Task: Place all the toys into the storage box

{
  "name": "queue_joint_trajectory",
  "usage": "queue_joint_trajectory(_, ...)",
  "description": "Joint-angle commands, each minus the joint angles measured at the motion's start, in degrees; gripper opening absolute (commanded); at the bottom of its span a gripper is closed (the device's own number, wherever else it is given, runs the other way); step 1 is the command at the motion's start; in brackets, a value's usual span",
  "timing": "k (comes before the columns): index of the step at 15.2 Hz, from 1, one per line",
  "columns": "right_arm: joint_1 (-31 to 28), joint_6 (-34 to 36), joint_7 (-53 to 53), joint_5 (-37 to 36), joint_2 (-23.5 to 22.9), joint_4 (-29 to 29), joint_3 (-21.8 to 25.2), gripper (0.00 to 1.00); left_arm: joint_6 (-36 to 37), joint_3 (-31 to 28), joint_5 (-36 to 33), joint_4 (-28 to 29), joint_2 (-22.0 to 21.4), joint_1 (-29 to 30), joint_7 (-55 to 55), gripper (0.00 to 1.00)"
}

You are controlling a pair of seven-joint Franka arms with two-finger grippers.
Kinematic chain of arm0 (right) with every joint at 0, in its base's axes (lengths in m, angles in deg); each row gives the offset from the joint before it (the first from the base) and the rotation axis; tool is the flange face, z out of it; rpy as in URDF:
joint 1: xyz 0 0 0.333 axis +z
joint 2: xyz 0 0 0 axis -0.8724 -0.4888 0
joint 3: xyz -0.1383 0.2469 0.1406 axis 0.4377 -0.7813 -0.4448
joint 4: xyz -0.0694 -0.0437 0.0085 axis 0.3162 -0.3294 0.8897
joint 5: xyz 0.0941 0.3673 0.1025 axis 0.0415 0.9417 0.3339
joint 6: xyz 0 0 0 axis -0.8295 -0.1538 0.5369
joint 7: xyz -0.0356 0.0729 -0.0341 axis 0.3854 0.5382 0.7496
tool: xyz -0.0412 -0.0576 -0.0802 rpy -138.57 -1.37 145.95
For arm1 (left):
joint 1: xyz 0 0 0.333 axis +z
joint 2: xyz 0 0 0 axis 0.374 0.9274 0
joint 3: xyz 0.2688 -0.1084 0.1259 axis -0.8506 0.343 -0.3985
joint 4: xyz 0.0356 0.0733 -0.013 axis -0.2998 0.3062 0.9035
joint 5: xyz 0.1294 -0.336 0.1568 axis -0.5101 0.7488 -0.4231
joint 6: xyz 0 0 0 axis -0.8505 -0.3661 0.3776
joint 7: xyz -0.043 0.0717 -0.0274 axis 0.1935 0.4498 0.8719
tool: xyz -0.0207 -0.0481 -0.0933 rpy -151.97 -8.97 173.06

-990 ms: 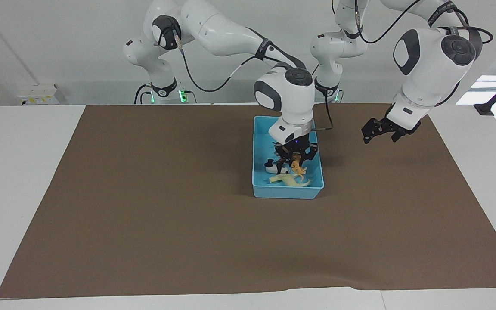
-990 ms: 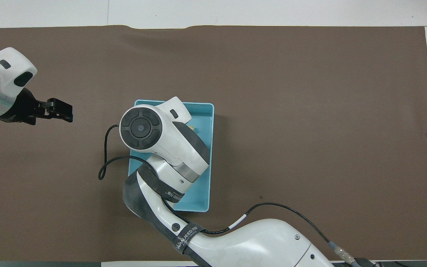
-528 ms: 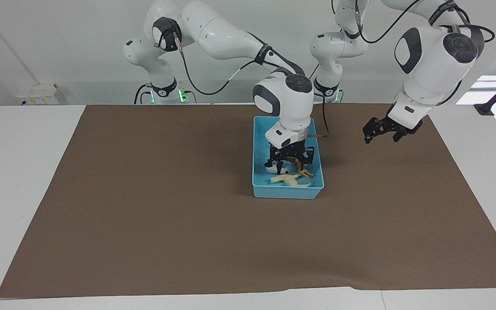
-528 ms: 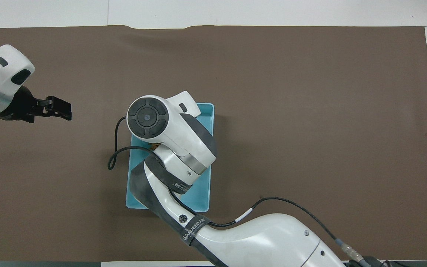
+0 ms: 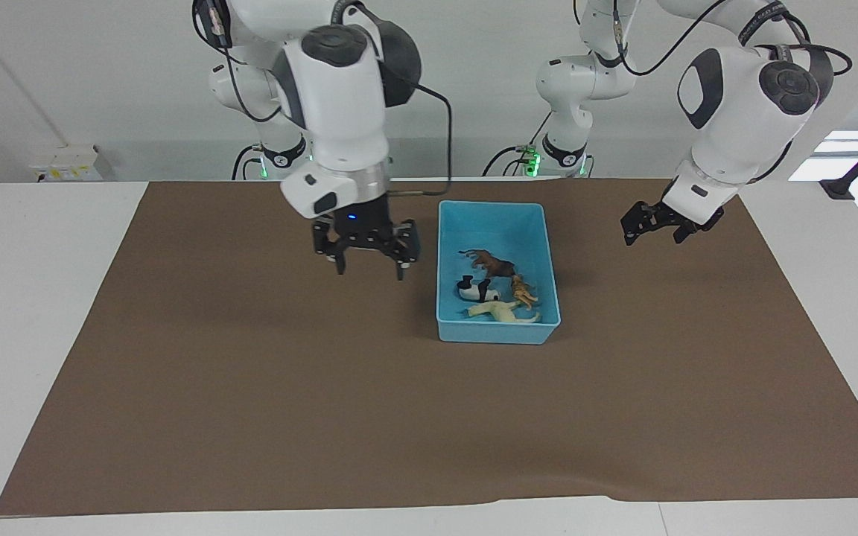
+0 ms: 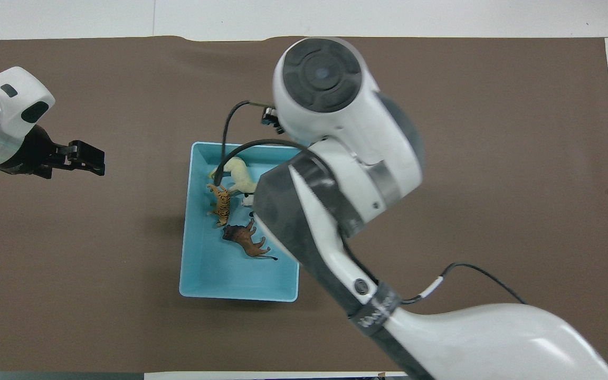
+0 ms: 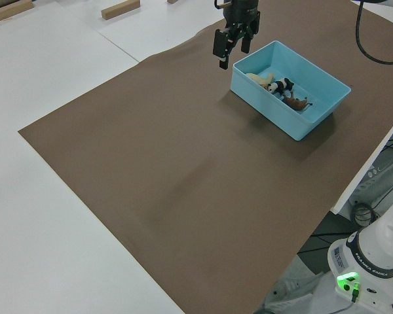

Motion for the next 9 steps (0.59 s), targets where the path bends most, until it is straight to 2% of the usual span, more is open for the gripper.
queue_joint_trajectory(1,-6.8,0.7,11.5,-0.4,2.5,2.9,-0.9,1.00,1.7,-2.3,-0.9,-0.3,-0.3,-1.8,-0.6,1.00)
queue_joint_trajectory(5,-16.7,9.5,22.2,0.2,6.2,4.8,-0.9,1.00,2.7,-2.3,-0.9,0.3,-1.1,-1.4,-1.6,1.00)
queue_joint_trajectory(7,-21.0,11.9,26.1,0.3,10.6,9.6,-1.0,1.00,2.4,-2.2,-0.9,5.5,-4.7,-0.8,-3.9,1.00)
queue_joint_trajectory(9,-23.5,11.1,31.2,0.3,16.6,17.2,-1.0,1.00,-0.1,-2.2,-0.8,7.0,-5.5,-0.8,-2.9,1.00)
